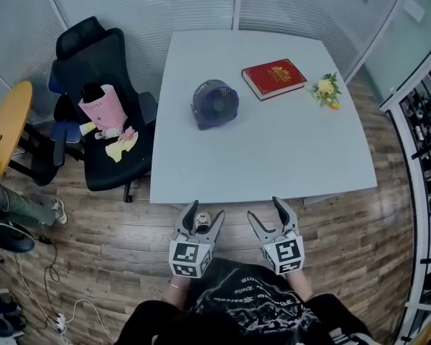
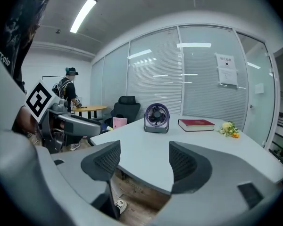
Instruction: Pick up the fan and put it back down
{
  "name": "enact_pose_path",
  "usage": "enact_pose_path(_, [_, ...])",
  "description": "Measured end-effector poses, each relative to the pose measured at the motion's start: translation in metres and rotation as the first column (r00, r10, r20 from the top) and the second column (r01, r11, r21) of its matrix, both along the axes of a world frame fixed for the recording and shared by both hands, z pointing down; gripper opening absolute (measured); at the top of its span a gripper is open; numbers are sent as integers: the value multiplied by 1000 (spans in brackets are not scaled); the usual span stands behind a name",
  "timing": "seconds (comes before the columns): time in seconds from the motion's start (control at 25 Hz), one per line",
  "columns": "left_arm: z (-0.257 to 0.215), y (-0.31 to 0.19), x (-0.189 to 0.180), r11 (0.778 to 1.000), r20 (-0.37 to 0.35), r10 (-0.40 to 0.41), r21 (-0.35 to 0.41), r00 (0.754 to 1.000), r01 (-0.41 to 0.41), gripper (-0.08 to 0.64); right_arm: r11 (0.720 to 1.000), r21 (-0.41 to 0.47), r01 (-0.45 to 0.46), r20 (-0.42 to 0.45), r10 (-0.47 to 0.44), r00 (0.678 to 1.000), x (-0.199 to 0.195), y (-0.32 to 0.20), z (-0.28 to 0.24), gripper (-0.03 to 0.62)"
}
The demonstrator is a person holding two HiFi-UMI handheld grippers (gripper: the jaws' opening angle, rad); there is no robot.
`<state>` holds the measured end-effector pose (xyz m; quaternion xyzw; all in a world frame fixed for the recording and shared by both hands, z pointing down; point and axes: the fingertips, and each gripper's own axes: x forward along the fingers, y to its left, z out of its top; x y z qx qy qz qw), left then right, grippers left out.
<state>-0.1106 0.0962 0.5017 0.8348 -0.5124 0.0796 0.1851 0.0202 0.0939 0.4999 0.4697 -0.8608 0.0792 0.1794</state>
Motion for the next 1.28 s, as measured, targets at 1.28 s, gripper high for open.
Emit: enact_pose_path(1.28, [1,-204,-44,1000,52,29,-1,998,-29,334,999,-24,-37,-7,37,999,-51,-196,4,311])
